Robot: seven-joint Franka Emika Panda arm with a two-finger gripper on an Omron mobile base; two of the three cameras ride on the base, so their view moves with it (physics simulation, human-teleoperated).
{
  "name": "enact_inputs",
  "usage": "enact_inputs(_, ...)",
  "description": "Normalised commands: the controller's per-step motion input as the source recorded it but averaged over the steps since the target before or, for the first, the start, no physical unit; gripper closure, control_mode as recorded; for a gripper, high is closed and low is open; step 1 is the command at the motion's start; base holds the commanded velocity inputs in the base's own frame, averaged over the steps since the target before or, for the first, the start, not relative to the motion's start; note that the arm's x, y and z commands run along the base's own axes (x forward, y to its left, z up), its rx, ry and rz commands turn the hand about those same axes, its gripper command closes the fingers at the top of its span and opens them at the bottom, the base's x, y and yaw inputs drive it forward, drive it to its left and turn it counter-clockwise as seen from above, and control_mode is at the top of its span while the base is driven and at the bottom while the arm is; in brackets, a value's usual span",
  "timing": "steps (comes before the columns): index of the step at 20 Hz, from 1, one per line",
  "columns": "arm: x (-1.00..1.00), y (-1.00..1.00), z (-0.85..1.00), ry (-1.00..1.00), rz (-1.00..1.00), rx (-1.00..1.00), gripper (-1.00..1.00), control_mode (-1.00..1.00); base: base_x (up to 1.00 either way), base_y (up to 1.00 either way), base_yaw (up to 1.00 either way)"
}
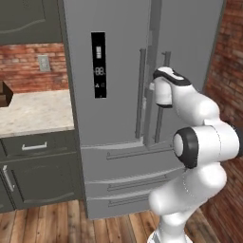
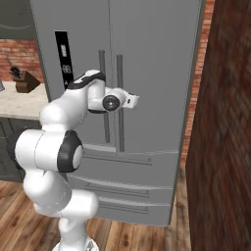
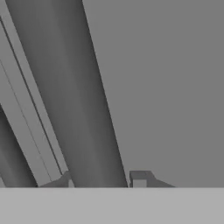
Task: Place one of the steaks on the plate and the other in the bowl. Then place the bowl in the fridge.
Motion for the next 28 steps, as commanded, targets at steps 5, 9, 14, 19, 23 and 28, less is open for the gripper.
enact_inputs(5,-0.99,-0.63,-0.10,0.07,-0.03,0.00,1.00,-1.00,0.00,0.00,0.00)
enact_inputs(9,-0.92,-0.62,-0.20,0.12,-0.05,0.00,1.00,-1.00,0.00,0.00,0.00)
enact_inputs(14,-0.75,-0.52,-0.20,0.17,-0.05,0.00,1.00,-1.00,0.00,0.00,0.00)
enact_inputs(19,-0.84,-0.54,-0.18,0.17,-0.05,0.00,1.00,-1.00,0.00,0.00,0.00)
enact_inputs(23,-0.92,-0.44,-0.23,0.13,-0.07,0.00,1.00,-1.00,0.00,0.00,0.00)
enact_inputs(28,-0.91,-0.38,-0.19,0.10,-0.08,0.00,1.00,-1.00,0.00,0.00,0.00)
